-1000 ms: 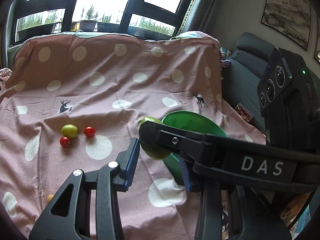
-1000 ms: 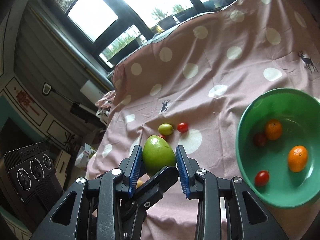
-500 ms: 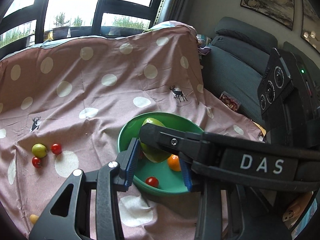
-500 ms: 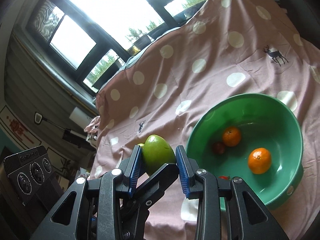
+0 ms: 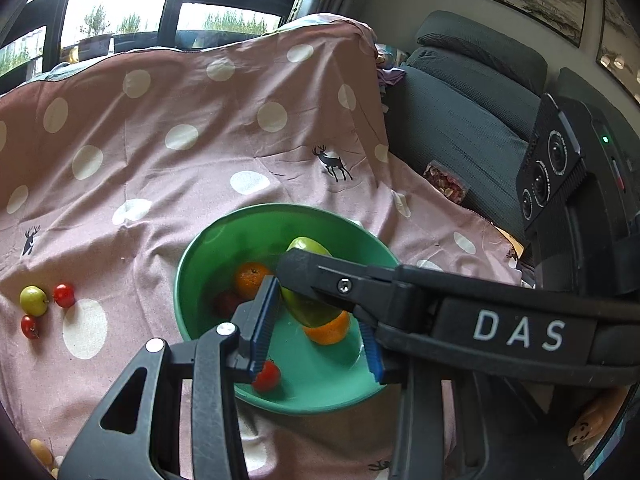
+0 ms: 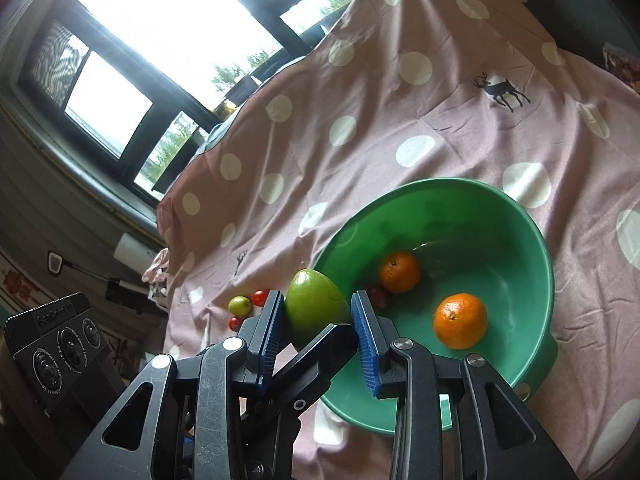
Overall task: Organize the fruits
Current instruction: 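Carry the held green plum with the right tool over the bowl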
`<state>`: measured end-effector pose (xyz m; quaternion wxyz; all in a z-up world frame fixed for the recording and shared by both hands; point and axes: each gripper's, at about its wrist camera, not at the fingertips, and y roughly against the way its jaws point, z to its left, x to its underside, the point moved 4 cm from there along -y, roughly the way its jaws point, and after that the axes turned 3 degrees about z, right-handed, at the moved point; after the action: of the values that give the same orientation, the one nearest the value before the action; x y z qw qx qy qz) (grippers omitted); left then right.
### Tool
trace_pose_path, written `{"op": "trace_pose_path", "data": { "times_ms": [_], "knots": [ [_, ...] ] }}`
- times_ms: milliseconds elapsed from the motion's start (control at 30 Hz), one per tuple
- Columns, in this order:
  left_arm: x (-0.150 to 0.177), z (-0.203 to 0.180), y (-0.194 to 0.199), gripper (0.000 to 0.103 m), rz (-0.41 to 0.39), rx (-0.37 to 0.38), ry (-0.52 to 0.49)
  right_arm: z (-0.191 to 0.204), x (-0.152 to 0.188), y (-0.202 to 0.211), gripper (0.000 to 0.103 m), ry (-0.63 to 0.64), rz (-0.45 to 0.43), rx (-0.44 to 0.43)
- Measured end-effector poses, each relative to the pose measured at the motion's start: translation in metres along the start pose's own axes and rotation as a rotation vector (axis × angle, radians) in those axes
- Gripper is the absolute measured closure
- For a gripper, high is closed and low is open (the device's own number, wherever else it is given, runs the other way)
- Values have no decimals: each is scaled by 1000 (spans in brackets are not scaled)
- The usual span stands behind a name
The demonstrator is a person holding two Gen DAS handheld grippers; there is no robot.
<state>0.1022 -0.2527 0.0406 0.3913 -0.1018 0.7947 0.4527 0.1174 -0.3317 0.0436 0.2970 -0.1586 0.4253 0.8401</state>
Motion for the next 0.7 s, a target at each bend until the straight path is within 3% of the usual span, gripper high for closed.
{"op": "trace_pose_path", "data": {
  "times_ms": [700],
  "knots": [
    [12,4,-38,66,77,114,86,-30,1,-17,65,-59,65,157]
  ]
}}
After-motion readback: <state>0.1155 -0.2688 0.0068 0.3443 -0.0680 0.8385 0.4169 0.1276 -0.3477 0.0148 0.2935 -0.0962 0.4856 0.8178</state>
